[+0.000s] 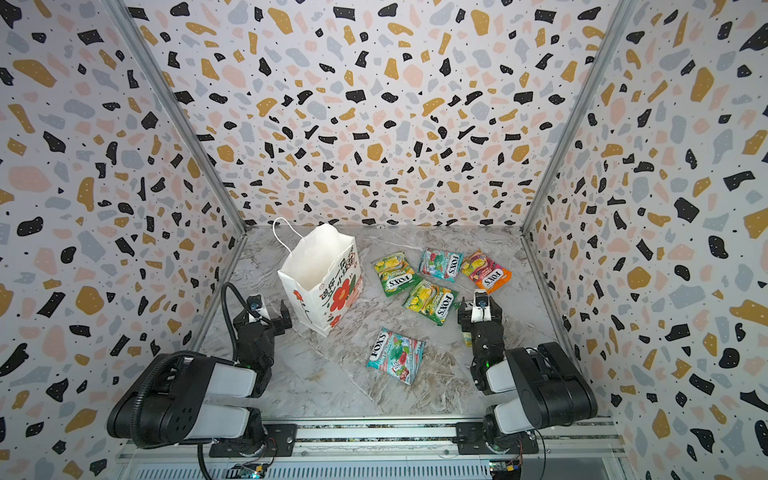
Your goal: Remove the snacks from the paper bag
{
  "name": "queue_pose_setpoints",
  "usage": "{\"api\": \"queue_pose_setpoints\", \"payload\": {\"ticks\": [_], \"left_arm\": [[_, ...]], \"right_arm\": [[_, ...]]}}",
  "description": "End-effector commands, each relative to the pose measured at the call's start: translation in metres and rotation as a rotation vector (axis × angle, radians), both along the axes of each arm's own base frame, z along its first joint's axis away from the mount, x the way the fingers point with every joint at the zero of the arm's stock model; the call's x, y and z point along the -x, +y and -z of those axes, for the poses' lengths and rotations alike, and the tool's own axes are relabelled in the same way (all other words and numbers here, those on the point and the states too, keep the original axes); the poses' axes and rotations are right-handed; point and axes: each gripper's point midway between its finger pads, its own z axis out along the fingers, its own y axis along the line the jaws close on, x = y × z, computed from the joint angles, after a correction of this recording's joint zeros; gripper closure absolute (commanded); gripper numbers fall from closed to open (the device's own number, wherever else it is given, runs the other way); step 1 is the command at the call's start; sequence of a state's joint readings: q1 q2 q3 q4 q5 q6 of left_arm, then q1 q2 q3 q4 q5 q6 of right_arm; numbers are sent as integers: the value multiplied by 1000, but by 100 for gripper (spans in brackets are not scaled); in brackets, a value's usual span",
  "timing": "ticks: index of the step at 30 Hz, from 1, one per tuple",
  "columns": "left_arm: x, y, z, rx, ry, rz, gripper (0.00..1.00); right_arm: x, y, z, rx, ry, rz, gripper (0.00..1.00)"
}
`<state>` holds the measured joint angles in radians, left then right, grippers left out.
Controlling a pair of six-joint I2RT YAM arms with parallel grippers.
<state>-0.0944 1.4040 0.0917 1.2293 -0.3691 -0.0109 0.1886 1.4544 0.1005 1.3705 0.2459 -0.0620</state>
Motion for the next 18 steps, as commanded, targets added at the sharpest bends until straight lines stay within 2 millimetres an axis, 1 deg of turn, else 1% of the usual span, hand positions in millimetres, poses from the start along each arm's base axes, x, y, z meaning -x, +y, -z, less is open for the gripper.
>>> {"api": "queue_pose_setpoints", "payload": {"ticks": [1, 2, 3, 5, 6, 7, 18], "left_arm": [[-13, 1, -26, 10, -87, -11, 0], [-15, 5, -24, 15, -78, -32, 0], [-18, 7, -22, 20, -57, -52, 0], [-17, 8, -23, 20, -68, -53, 0], [-18, 7, -23, 21, -65, -54, 0], [-17, 8, -23, 20, -64, -56, 0], [-17, 8, -24, 21, -69, -56, 0]], "right_arm": [[-10, -8, -16, -47, -56, 13, 19], [-12, -13, -10, -66, -44, 25, 19], [-13, -16, -12, -65, -63, 35, 18], [-16, -14, -5, -71, -19, 24, 14], [-18, -16, -6, -72, -23, 40, 9], [-19, -19, -7, -73, -28, 53, 0], [-19, -18, -6, -76, -22, 52, 1]]}}
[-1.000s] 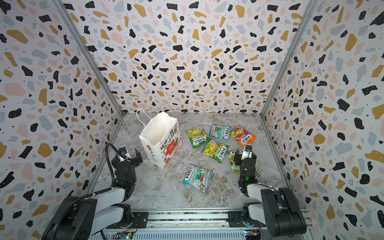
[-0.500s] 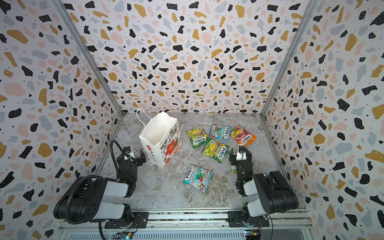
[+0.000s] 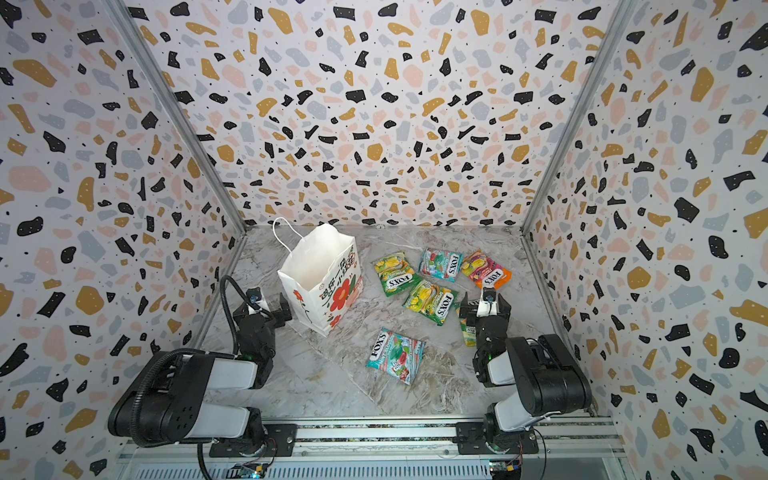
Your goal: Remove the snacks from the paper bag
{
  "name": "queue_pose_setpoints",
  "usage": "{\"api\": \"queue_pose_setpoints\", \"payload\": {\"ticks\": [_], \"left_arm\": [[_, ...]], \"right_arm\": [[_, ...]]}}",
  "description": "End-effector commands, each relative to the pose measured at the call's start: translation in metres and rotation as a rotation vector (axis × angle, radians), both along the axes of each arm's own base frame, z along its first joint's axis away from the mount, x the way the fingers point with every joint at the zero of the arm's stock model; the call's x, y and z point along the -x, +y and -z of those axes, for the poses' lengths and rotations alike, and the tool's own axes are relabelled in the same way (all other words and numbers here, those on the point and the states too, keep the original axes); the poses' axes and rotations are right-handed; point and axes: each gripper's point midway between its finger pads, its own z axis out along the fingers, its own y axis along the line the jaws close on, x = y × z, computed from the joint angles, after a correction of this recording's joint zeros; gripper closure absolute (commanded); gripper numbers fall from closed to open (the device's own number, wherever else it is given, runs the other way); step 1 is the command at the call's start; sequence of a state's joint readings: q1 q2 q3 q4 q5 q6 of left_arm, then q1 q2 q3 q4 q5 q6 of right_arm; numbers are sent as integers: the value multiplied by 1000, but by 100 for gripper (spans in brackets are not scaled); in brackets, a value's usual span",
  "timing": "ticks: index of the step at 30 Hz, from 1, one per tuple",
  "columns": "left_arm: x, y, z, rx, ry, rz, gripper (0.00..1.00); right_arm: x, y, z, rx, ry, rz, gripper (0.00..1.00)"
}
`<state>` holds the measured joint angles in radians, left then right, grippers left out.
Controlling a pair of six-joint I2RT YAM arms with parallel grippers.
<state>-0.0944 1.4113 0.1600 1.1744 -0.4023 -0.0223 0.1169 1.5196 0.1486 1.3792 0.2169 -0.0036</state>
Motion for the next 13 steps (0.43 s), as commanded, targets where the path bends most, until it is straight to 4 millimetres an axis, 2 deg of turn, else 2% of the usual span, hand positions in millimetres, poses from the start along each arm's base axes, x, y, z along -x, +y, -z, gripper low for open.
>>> {"api": "queue_pose_setpoints", "payload": {"ticks": [1, 13], "left_arm": [[-3, 4, -14, 14, -57, -21, 0], [-3, 4, -14, 15, -58, -21, 0]], "right_arm": [[-5, 0, -9, -17, -27, 5, 1], [-4, -1, -9, -15, -31, 6, 1]]}}
